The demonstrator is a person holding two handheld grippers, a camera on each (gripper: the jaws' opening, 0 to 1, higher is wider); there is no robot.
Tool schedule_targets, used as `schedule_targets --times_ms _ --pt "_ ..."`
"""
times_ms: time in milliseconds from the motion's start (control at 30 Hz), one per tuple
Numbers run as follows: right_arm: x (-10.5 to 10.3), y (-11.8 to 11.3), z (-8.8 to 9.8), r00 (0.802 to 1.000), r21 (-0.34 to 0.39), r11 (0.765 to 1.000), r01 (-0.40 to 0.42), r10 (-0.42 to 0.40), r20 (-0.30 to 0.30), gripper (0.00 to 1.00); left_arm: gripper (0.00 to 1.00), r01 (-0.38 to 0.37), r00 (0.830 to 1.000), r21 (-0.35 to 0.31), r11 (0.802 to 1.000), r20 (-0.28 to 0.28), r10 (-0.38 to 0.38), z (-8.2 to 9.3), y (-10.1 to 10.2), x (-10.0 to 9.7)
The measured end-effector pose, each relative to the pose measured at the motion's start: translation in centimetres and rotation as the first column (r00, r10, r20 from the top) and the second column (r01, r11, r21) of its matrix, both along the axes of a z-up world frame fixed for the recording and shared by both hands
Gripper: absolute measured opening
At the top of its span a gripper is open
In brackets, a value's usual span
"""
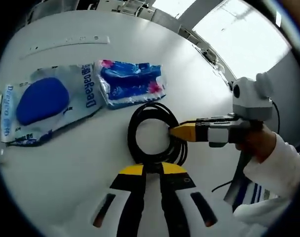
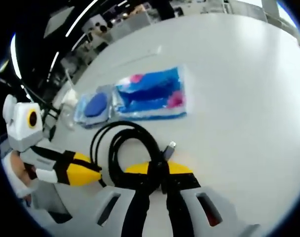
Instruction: Arrange the tabletop items into an orderly group along one side of the table until the central work area is clear of visible clutter.
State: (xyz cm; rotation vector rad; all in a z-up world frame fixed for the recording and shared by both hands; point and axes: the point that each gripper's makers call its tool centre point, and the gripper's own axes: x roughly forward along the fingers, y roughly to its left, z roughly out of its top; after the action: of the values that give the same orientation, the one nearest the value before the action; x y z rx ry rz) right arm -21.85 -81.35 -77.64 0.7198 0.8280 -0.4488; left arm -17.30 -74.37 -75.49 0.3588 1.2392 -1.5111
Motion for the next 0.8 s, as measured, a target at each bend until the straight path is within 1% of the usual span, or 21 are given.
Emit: schedule_targets --times_ms 33,100,233,333,400,500,567,600,667,700,733,800 --pt "0.1 0.0 0.2 1.0 0.002 1.0 0.005 -0.005 0.009 0.09 0.08 0.001 1.0 0.004 1.0 0.003 -0.001 -0.2 0.0 0.1" --pt "0.3 -0.1 0.1 1.0 -0.011 1.0 -0.004 0.004 0.008 0.09 0.08 0.0 1.0 0.011 1.0 0.004 0.0 -0.4 0.0 0.2" --pt "0.3 -0.2 0.1 0.999 -0.042 0.998 -0.039 0.04 0.003 0.09 0.09 0.002 1.0 0.02 1.0 0.012 -0.003 -0.7 0.1 0.2" --pt "0.3 -0.1 0.1 0.999 -0.048 0.998 -0.034 0.035 0.008 0.09 0.1 -0.001 1.0 0.028 1.0 0.018 0.001 -1.0 0.2 0.2" --pt "0.3 -0.1 0.1 0.999 -0.074 0.996 -0.051 0.052 0.006 0.1 0.1 -0.002 1.0 0.029 1.0 0.02 0.001 -1.1 0.2 0.2" --pt "0.2 -0.1 0.3 0.999 -0.09 0.995 -0.049 0.05 0.005 0.1 0.1 0.0 1.0 0.027 1.0 0.025 0.0 -1.2 0.2 0.3" --pt "0.2 -0.2 0.6 0.998 -0.12 0.991 -0.056 0.057 0.004 0.1 0.1 -0.005 1.0 0.025 1.0 0.027 0.005 -1.1 0.1 0.3" --pt "0.2 -0.3 0.7 0.997 -0.146 0.987 -0.073 0.074 0.002 0.1 0.1 -0.005 1.0 0.022 1.0 0.028 0.004 -1.0 0.1 0.3" --pt "-0.2 -0.8 1.0 0.997 -0.199 0.977 -0.079 0.079 -0.008 0.13 0.11 0.009 0.999 0.007 1.0 0.048 -0.01 -0.7 0.2 0.4" --pt "-0.3 -0.8 1.3 0.997 -0.212 0.974 -0.082 0.083 -0.005 0.16 0.11 0.018 0.998 0.01 1.0 0.068 -0.019 -0.7 0.4 0.6" --pt "-0.3 -0.7 1.5 0.997 -0.212 0.974 -0.079 0.083 0.008 0.2 0.12 0.026 0.996 0.011 1.0 0.083 -0.026 -0.7 0.5 0.7" --pt "-0.4 -0.6 2.2 0.997 -0.214 0.975 -0.06 0.071 0.043 0.25 0.12 0.032 0.995 0.008 0.999 0.089 -0.033 -0.5 0.8 0.8"
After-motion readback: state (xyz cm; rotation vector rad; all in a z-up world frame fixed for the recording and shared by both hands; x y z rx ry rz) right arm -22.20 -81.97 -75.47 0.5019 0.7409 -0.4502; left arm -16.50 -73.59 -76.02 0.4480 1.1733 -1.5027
